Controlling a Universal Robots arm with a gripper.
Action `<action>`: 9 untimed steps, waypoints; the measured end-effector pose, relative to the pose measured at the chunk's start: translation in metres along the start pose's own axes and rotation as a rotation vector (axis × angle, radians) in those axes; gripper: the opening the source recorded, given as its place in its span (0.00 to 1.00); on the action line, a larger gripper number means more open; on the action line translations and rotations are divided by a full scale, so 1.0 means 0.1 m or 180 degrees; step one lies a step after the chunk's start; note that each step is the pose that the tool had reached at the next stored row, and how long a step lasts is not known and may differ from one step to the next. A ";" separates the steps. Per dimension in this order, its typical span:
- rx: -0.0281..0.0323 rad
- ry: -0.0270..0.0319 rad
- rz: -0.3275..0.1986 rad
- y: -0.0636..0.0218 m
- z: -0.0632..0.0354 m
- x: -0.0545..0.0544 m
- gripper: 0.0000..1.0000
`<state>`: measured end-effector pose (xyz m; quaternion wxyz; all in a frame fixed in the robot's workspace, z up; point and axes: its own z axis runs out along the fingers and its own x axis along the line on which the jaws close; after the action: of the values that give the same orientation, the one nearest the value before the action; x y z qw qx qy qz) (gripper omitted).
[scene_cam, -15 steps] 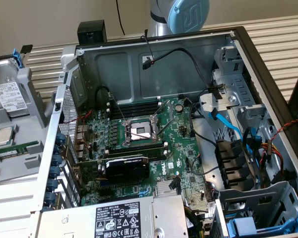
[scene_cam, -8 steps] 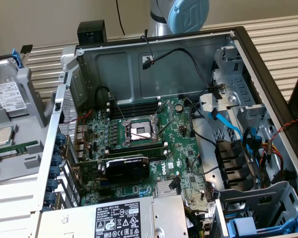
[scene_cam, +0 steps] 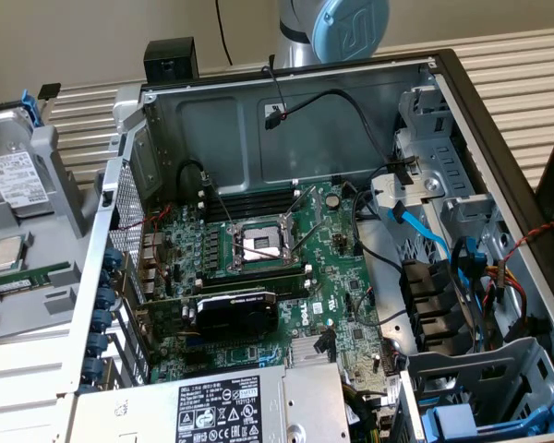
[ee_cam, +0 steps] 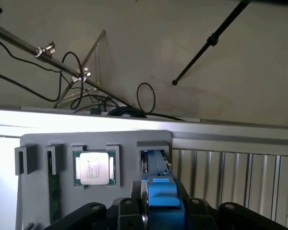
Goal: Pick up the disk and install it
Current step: 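Pick up the disk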
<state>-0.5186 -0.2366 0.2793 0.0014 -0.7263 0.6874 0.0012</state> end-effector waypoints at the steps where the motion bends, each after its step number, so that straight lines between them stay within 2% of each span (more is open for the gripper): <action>1: -0.0001 0.0000 0.0000 0.000 -0.007 0.00 0.37; 9: 0.0000 0.0000 0.0000 0.001 -0.073 0.00 0.37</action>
<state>-0.5188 -0.2366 0.2866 0.0013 -0.7263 0.6874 0.0012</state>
